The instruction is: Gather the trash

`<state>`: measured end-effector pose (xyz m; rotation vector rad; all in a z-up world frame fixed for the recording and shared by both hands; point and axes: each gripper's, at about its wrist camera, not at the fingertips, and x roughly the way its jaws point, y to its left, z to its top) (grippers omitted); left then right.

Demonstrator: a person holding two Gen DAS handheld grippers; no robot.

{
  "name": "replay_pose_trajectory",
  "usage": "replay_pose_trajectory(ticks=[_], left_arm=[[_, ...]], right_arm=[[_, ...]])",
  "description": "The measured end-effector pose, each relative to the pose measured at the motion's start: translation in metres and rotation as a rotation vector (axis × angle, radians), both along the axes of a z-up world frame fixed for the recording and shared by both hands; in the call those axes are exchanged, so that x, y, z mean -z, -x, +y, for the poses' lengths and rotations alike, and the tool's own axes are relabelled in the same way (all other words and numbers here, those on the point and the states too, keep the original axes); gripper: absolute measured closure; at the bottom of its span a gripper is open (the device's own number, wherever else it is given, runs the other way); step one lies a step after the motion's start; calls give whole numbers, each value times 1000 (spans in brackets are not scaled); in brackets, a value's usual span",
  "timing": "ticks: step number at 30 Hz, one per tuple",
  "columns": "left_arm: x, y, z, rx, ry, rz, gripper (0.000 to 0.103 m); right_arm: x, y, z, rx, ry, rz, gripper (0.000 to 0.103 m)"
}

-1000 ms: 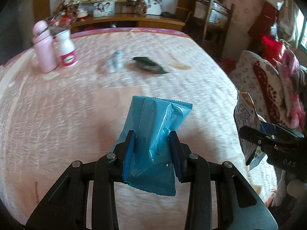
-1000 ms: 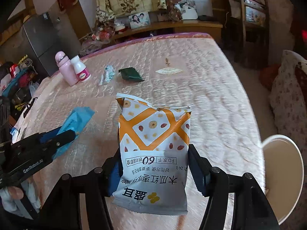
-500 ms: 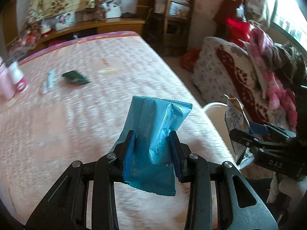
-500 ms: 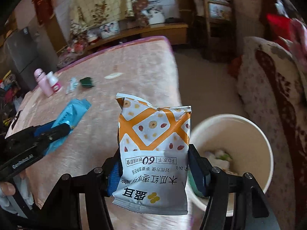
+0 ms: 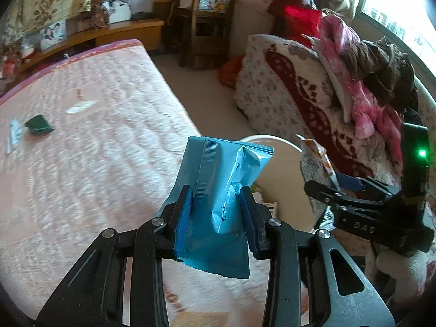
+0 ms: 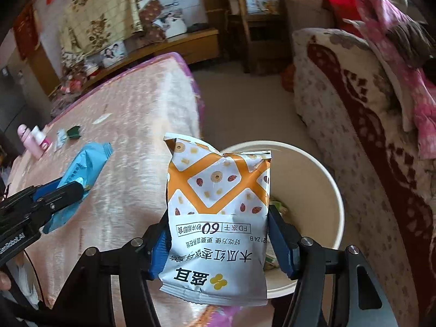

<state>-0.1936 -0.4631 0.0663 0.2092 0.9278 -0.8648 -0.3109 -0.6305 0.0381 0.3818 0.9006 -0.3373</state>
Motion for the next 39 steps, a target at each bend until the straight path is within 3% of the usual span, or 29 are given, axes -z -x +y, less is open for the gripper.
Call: replay_pose_trajectory(ticks=[13, 17, 18, 21, 22, 39], left_arm=[[14, 10, -47, 64, 17, 67, 68], [18, 7, -53, 70, 45, 109, 65], [19, 7, -53, 73, 46, 114, 63], [18, 7, -53, 83, 58, 115, 43], [18, 8, -53, 87, 65, 115, 42], [17, -1, -29, 40, 40, 61, 42]], right_arm=[[24, 16, -40, 92, -33, 31, 39], [27, 19, -47, 114, -36, 24, 31], [28, 19, -48, 119, -37, 22, 29], [30, 21, -52, 133, -46, 10, 26], [31, 22, -52, 136, -51, 10, 26], [33, 14, -46, 124, -67, 4, 22]])
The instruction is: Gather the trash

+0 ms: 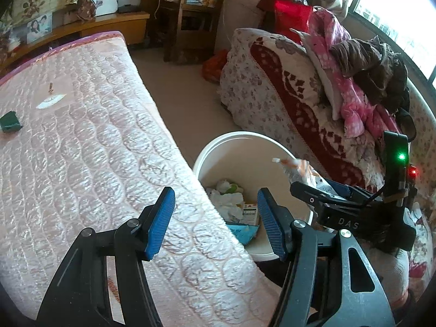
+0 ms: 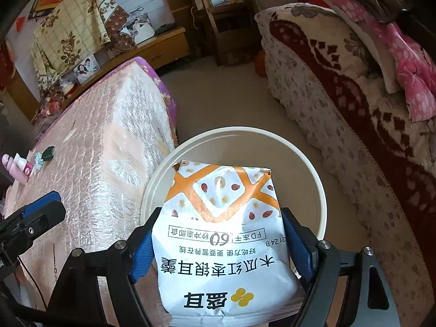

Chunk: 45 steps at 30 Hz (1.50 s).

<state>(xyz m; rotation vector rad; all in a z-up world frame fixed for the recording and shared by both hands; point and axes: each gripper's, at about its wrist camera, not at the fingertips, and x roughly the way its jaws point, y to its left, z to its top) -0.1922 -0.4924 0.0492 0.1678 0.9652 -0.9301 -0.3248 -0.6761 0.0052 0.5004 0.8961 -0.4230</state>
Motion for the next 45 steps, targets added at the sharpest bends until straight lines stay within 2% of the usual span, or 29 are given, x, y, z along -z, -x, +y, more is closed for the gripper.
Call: replay_pose_trajectory(ticks=[3, 14, 24, 31, 45], left_arm=[[1, -3, 4, -9, 2, 4, 42], [-3, -3, 17, -39, -5, -38, 42], [-6, -14, 47, -100, -16, -83, 42], [-5, -33, 86, -175, -33, -112, 42], [-3, -76, 171, -331, -68, -133, 42]], right_arm=[[0, -1, 1, -5, 5, -5, 13], [1, -6, 8, -31, -9, 4, 13], [-19, -21, 45, -98, 60, -27, 13], [-33, -48, 81, -173, 88, -49, 13], [-39, -114, 155, -312, 88, -71, 13]])
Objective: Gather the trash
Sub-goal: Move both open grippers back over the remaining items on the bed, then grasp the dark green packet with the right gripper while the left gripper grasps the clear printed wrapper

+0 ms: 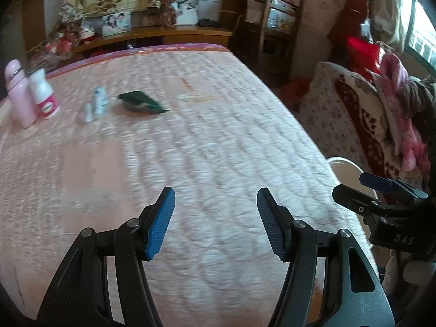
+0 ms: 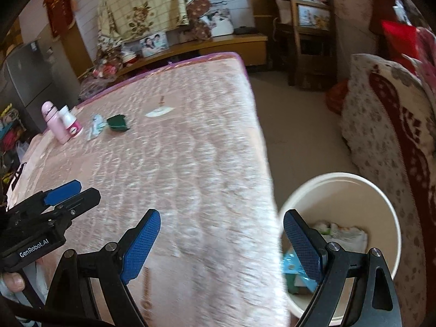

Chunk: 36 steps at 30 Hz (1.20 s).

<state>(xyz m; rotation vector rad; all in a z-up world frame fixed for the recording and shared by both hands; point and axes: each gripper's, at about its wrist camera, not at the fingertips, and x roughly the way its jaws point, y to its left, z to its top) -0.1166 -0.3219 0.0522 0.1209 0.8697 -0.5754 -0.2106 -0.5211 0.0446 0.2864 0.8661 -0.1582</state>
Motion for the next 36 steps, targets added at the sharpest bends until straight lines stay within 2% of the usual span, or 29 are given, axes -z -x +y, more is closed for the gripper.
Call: replay_pose_trajectory(ticks=[11, 18, 23, 28, 33, 36], left_arm=[[7, -35, 59, -101, -23, 9, 42], [11, -71, 95, -163, -15, 39, 42], [11, -98, 119, -203, -6, 60, 42], [6, -134, 125, -205, 12, 81, 42], [6, -173, 120, -188, 10, 68, 42], [11, -198, 116, -171, 16, 77, 42]], right_arm=[[13, -64, 59, -111, 1, 37, 13], [22, -105, 77, -159, -23, 57, 13], [18, -150, 93, -221, -62, 42, 13], [15, -208, 106, -265, -100, 37, 13], [23, -257, 109, -277, -125, 67, 13], [29, -276, 109, -283, -116, 77, 23]])
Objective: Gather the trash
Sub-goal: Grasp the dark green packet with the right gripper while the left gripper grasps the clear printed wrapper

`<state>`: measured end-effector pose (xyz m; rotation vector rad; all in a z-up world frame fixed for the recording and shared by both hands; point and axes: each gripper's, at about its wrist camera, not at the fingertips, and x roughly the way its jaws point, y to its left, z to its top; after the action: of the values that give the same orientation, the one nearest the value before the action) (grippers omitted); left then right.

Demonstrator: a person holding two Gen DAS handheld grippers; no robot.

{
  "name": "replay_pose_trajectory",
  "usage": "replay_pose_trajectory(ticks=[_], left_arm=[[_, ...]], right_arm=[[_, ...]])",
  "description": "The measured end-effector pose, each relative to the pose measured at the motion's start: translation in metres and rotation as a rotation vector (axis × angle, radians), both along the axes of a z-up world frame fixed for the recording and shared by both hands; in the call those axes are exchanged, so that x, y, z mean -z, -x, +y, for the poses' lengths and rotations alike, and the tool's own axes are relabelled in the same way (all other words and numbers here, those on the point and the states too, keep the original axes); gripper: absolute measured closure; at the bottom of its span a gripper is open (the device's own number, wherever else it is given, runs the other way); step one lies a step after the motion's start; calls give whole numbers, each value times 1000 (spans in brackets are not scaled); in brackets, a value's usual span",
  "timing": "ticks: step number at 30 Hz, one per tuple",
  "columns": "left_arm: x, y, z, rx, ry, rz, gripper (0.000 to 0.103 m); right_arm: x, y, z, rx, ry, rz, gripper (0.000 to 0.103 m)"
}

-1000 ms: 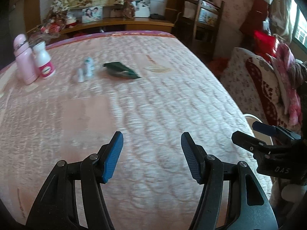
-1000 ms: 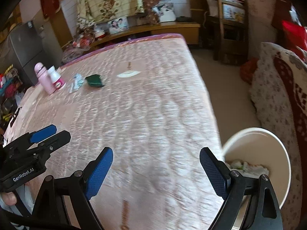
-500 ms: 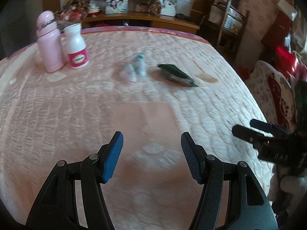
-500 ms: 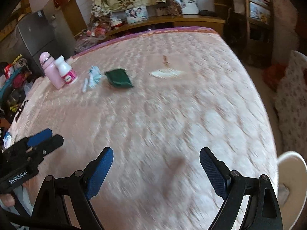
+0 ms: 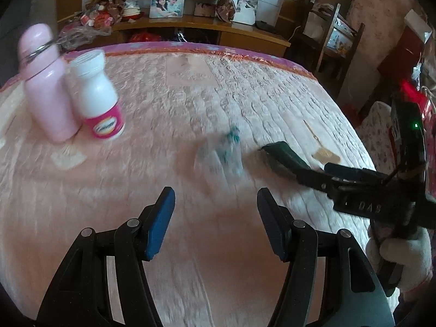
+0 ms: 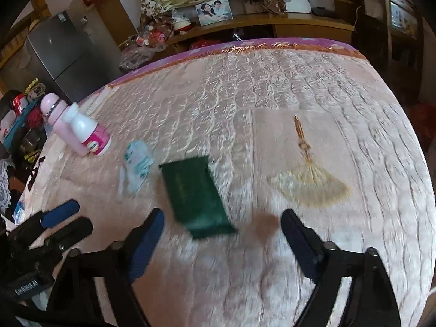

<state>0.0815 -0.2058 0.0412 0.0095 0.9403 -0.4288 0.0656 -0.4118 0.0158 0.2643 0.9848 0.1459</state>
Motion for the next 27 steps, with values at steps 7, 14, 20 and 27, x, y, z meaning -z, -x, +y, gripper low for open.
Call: replay_pose_trajectory(ticks=[7, 14, 20, 27], left_arm=[[8, -35, -6, -12, 24, 22, 42], [18, -49, -23, 6, 37, 35, 42], [27, -47, -34, 32, 32, 52, 83], [15, -7, -25, 40, 29, 48, 90]], right_arm=[[3, -22, 9, -65, 32, -31, 56], [5, -12, 5, -87, 32, -59, 72], [1, 13, 4, -114, 41, -67, 72], [-12, 47, -5, -82, 26, -105, 72]])
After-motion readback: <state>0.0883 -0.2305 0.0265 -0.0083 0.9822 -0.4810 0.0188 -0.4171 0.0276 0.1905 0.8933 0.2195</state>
